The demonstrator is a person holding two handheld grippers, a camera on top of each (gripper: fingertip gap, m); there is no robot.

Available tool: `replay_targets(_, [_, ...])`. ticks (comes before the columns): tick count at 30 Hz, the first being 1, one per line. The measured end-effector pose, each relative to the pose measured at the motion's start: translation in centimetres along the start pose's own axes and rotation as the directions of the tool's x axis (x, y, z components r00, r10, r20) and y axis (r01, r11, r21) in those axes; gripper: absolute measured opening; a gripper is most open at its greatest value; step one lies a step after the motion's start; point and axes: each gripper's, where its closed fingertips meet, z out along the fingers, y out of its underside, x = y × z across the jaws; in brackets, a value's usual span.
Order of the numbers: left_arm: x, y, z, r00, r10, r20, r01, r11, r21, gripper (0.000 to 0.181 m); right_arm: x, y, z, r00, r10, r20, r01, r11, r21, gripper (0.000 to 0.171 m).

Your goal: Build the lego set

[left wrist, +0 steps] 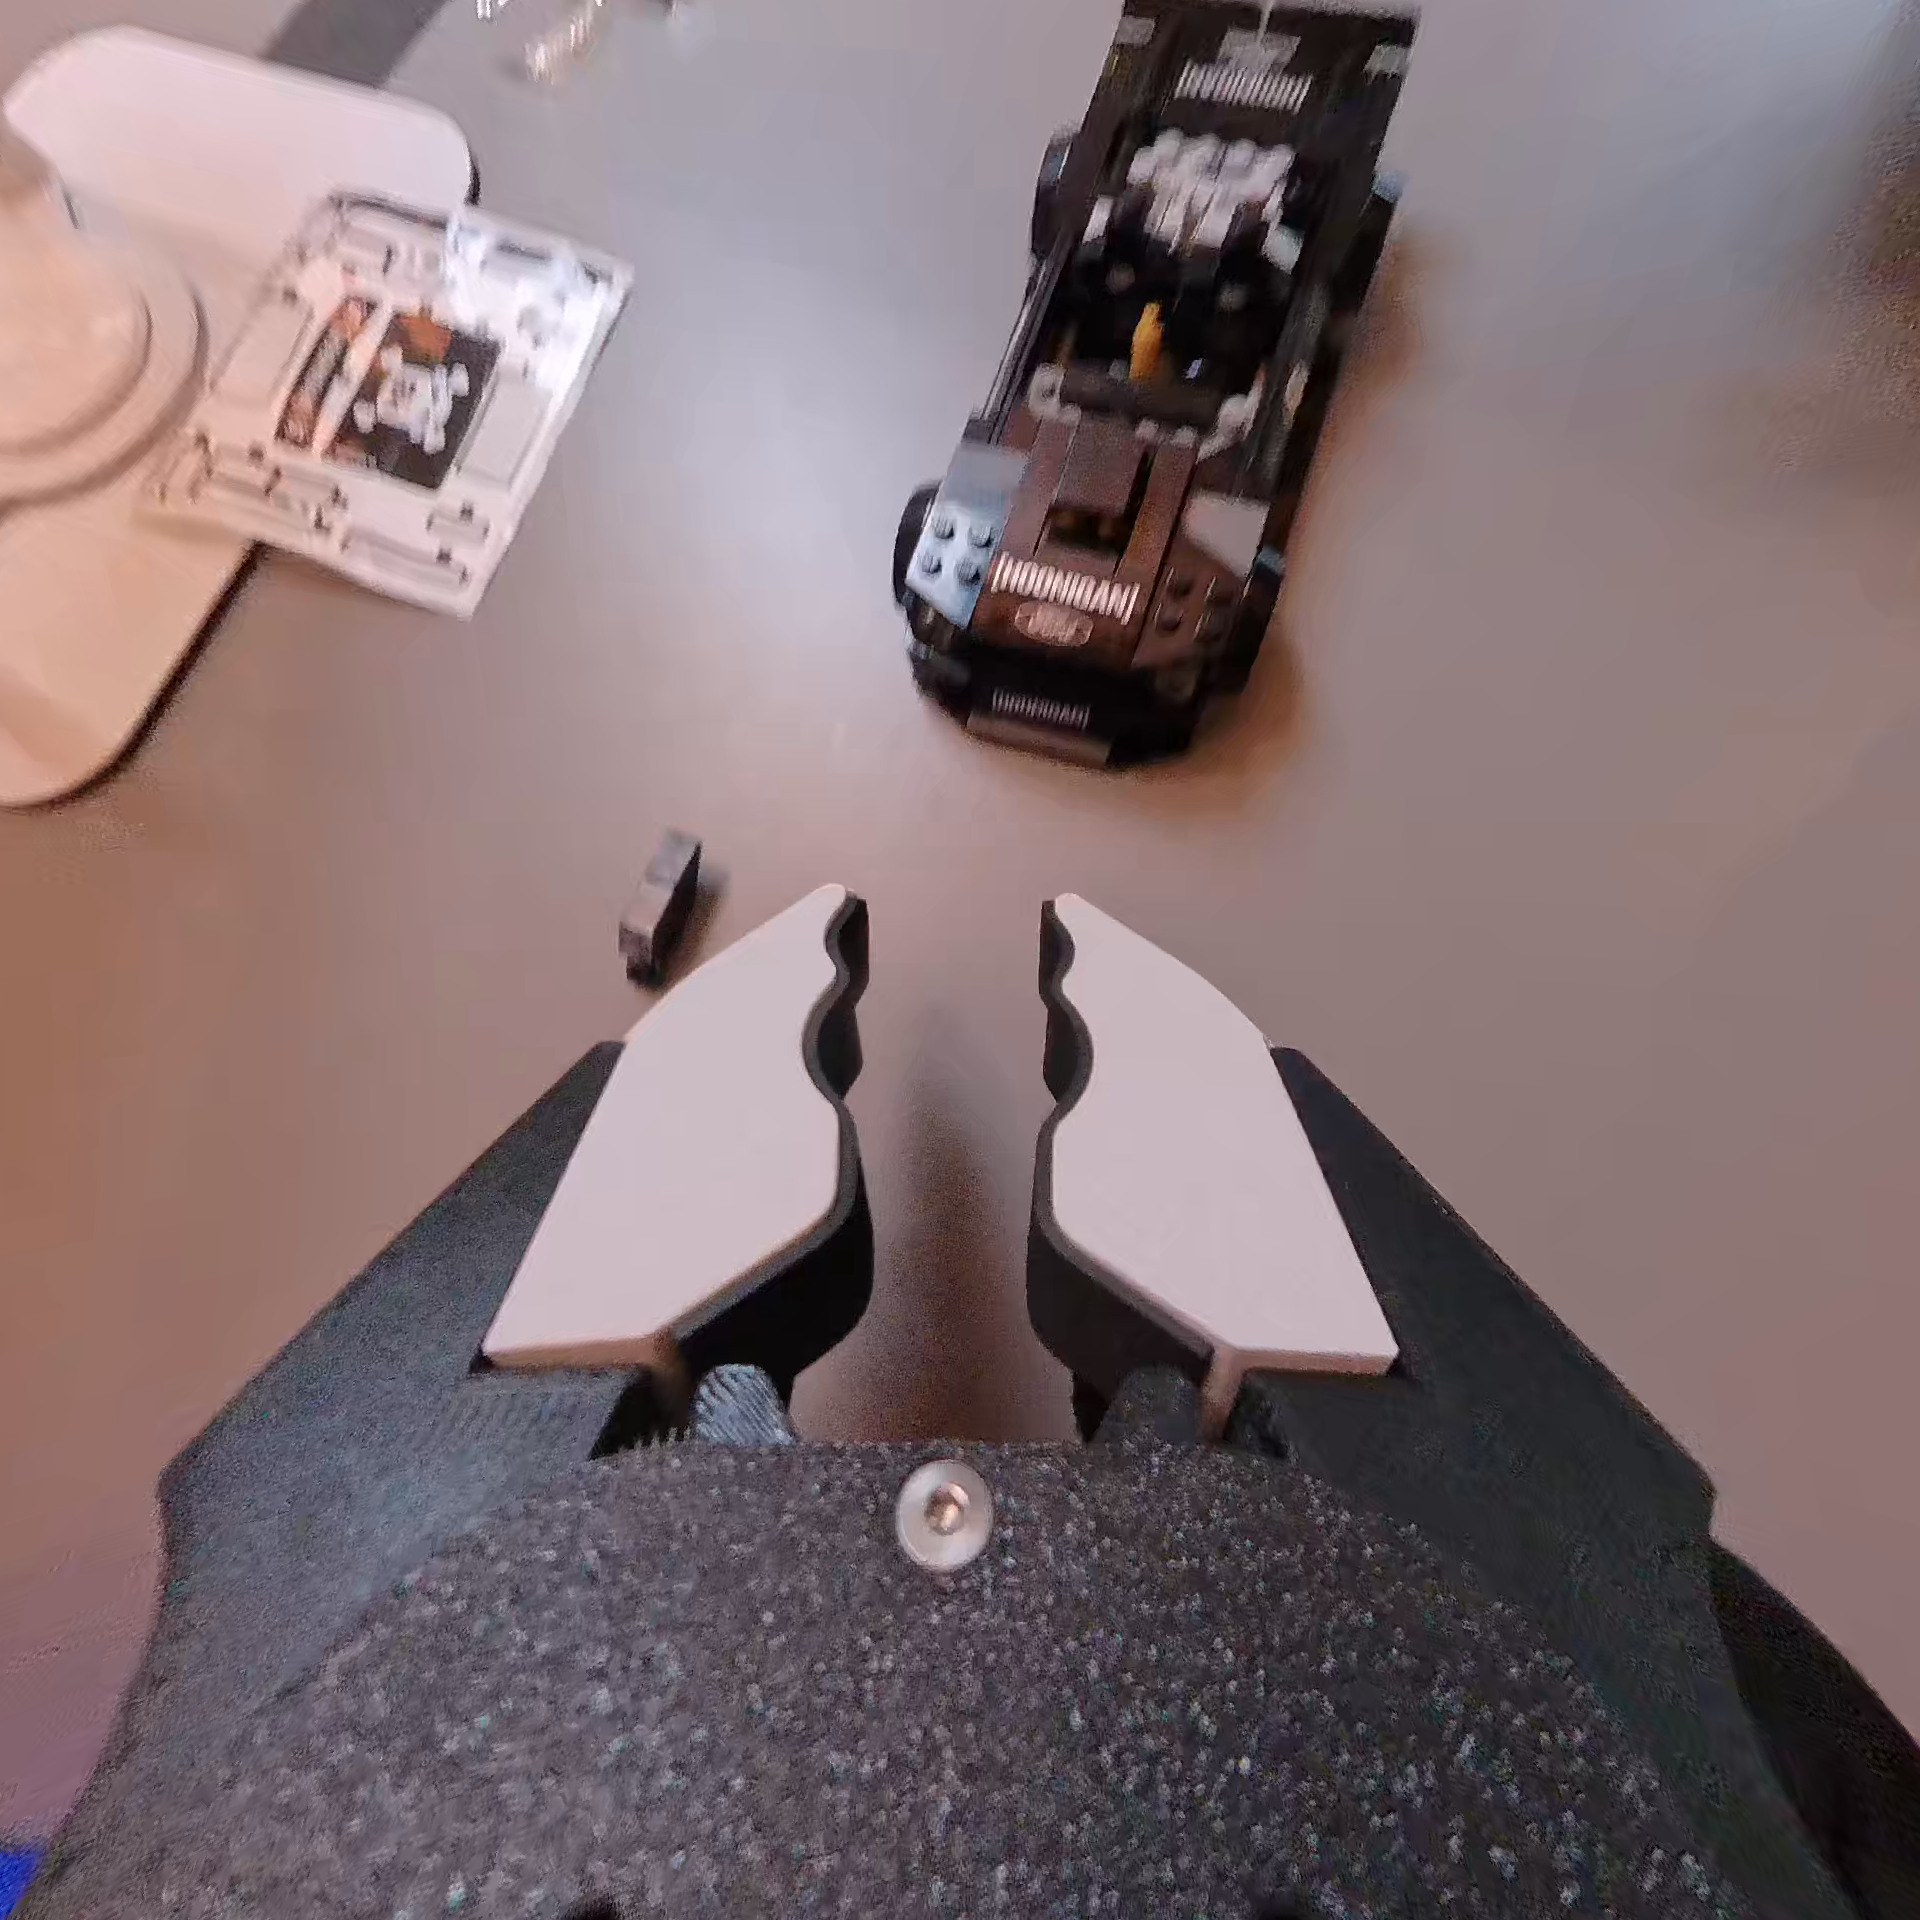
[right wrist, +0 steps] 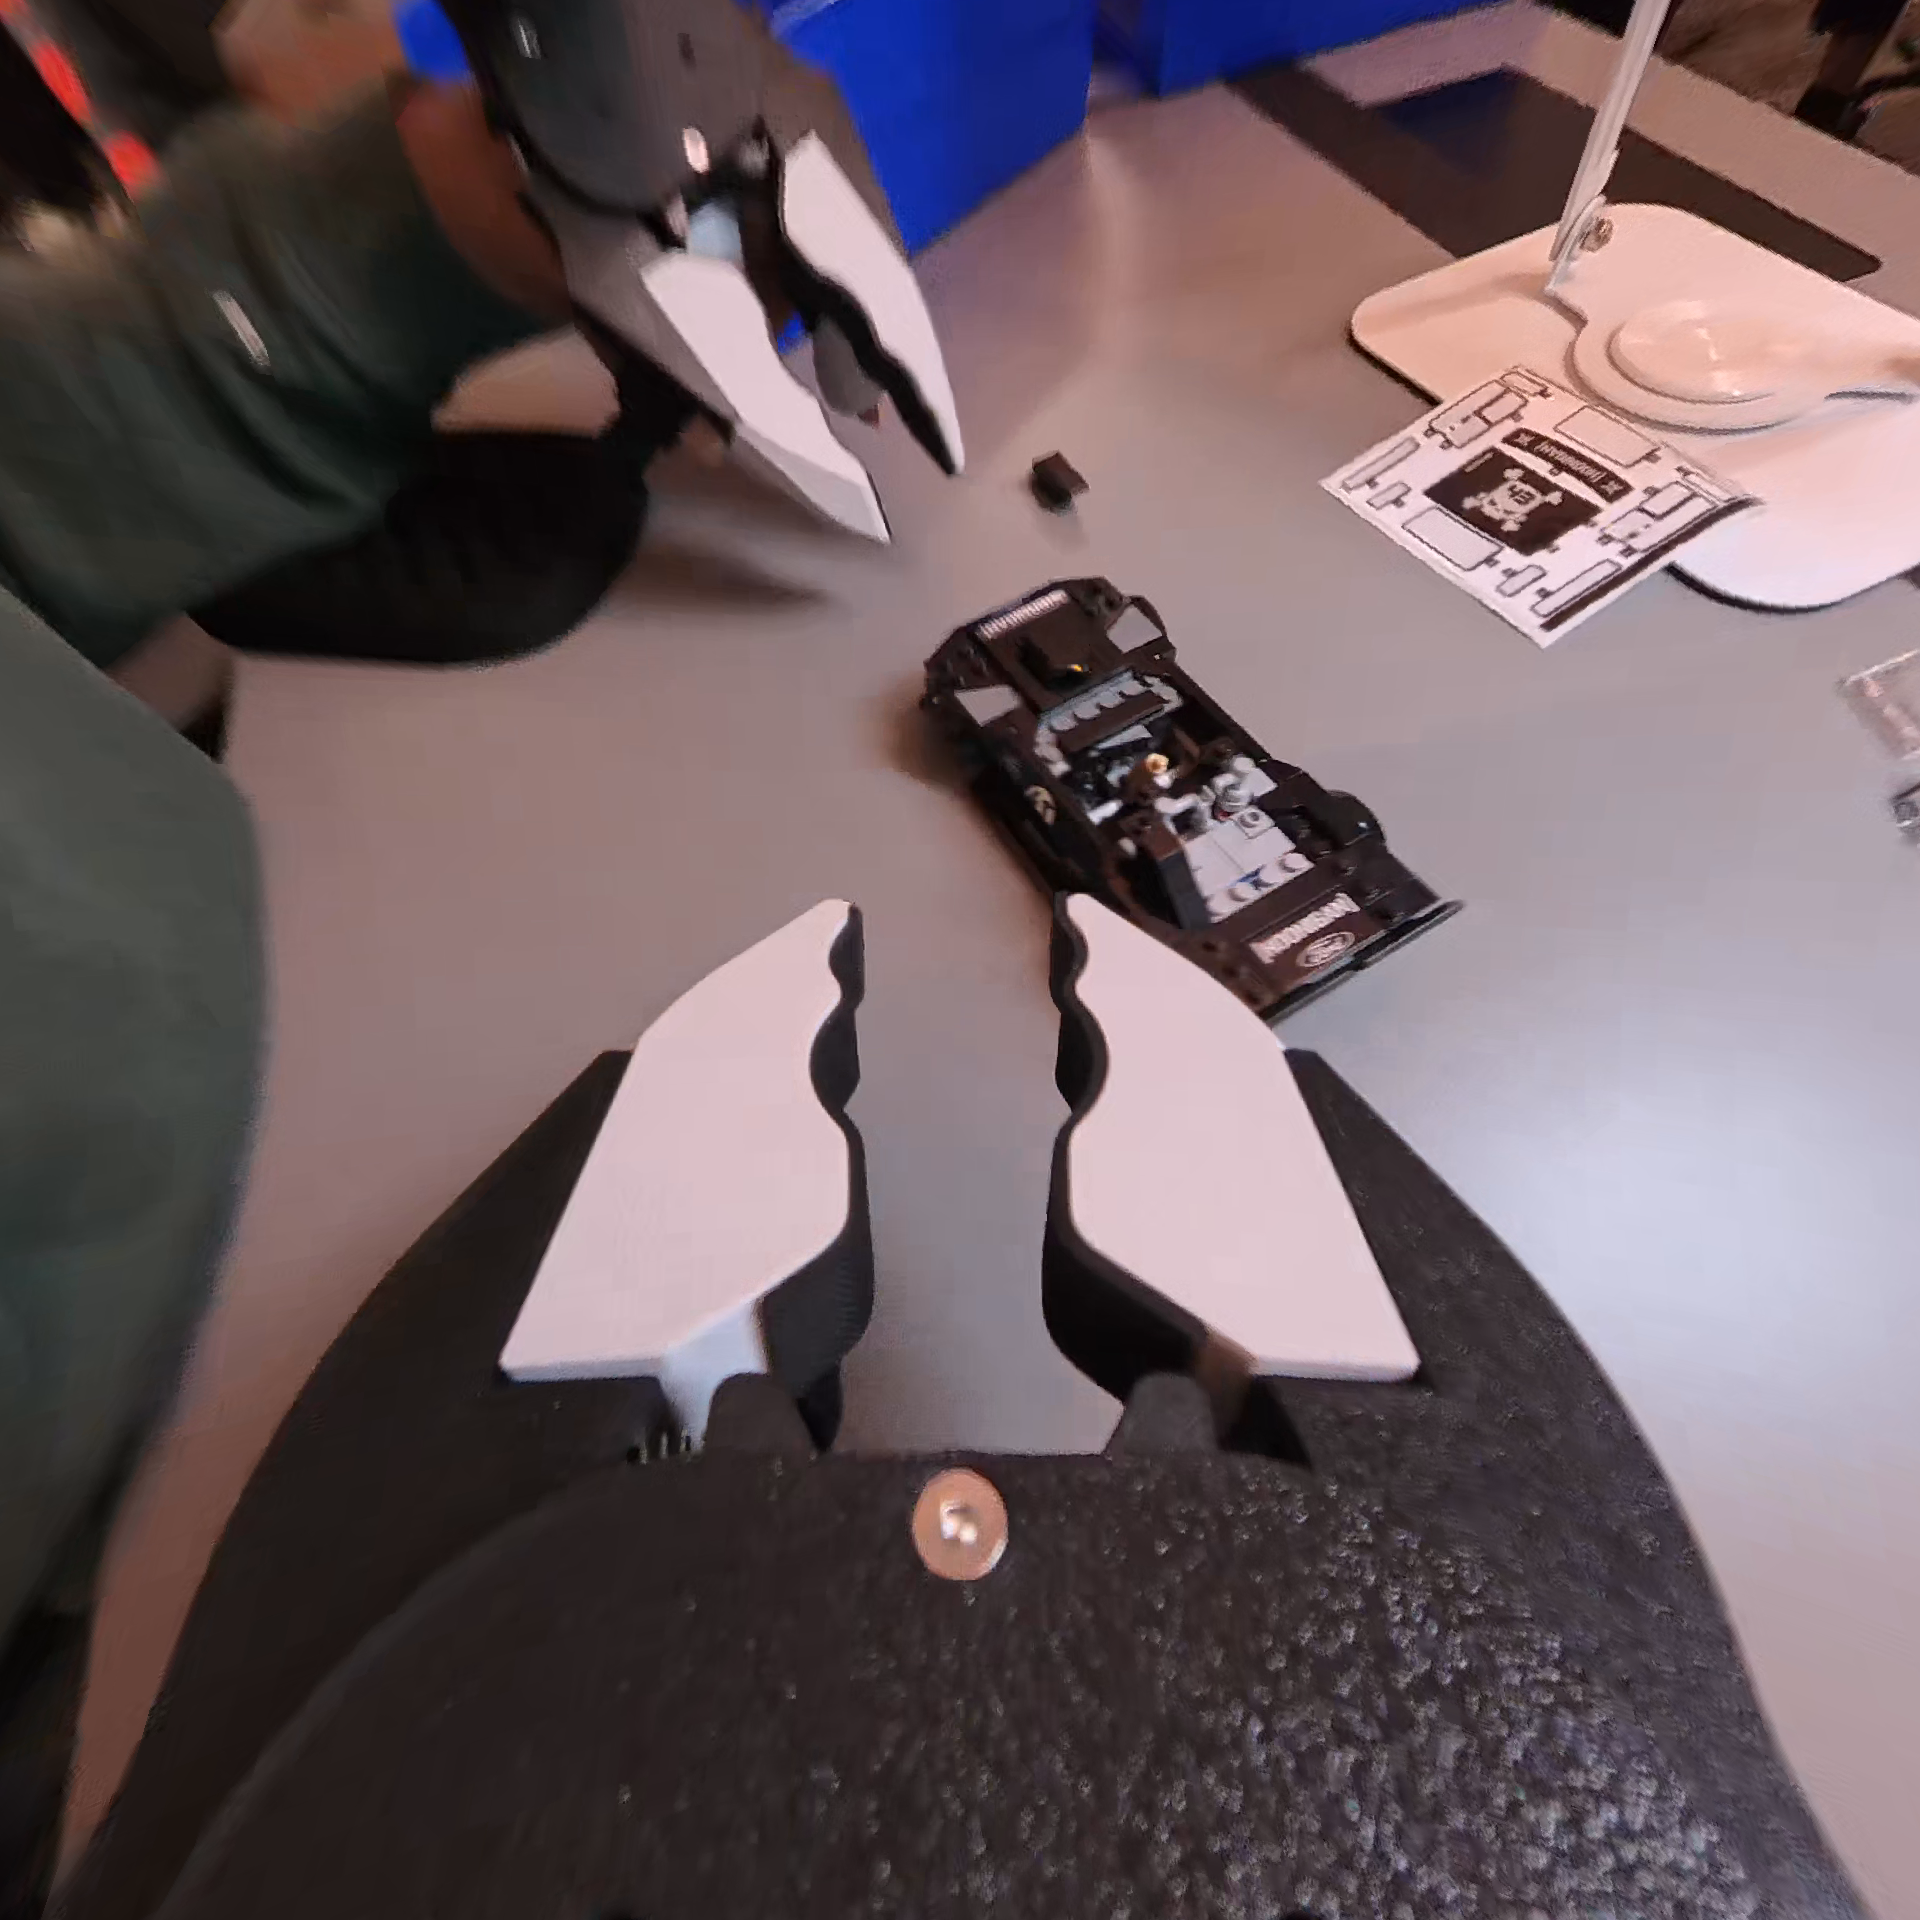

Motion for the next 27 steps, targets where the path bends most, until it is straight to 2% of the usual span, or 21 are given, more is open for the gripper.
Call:
replay_targets(5, [-1.4,2.6,0.0,0.996,-0.031,0.079,0.041,0.991,-0.125,0.034,-0.2,-0.3,-0.3,0.998,0.010,-0.064,-0.002,0.992,0.128,0.028])
replay_targets(8, [-3.4,1.8,0.3,0.986,-0.088,0.140,0.099,0.993,-0.072,0.036,0.1,-0.2,0.0,0.998,0.007,-0.060,0.001,0.991,0.134,0.025])
replay_targets(11, [-6.0,1.7,1.2,0.977,-0.106,0.185,0.123,0.989,-0.085,0.036,0.3,-0.2,0.2,0.999,0.009,-0.043,-0.003,0.990,0.142,0.022])
replay_targets(14, [-6.4,2.0,2.5,0.983,-0.149,0.111,0.161,0.982,-0.101,0.037,0.1,0.3,0.4,0.999,0.013,-0.029,-0.009,0.992,0.127,0.020])
replay_targets(18, [-5.1,1.9,2.7,0.992,-0.123,0.025,0.124,0.988,-0.091,0.010,-0.1,0.8,0.3,0.999,0.001,-0.035,0.003,0.993,0.118,0.017])
replay_targets(21, [-4.4,1.9,2.5,0.997,-0.067,0.037,0.070,0.994,-0.089,0.009,-0.3,0.6,0.5,0.999,0.001,-0.034,0.003,0.993,0.122,0.016])
replay_targets(24, [-2.8,1.0,1.6,1.000,0.012,0.016,-0.012,1.000,-0.021,0.008,-1.1,0.0,0.9,1.000,-0.006,-0.014,0.007,0.991,0.133,0.015])
replay_targets(27, [0.4,-2.3,-0.4,0.995,0.072,-0.071,-0.059,0.984,0.168,0.008,-1.9,-1.9,1.4,0.999,-0.025,-0.036,0.031,0.983,0.180,0.016])
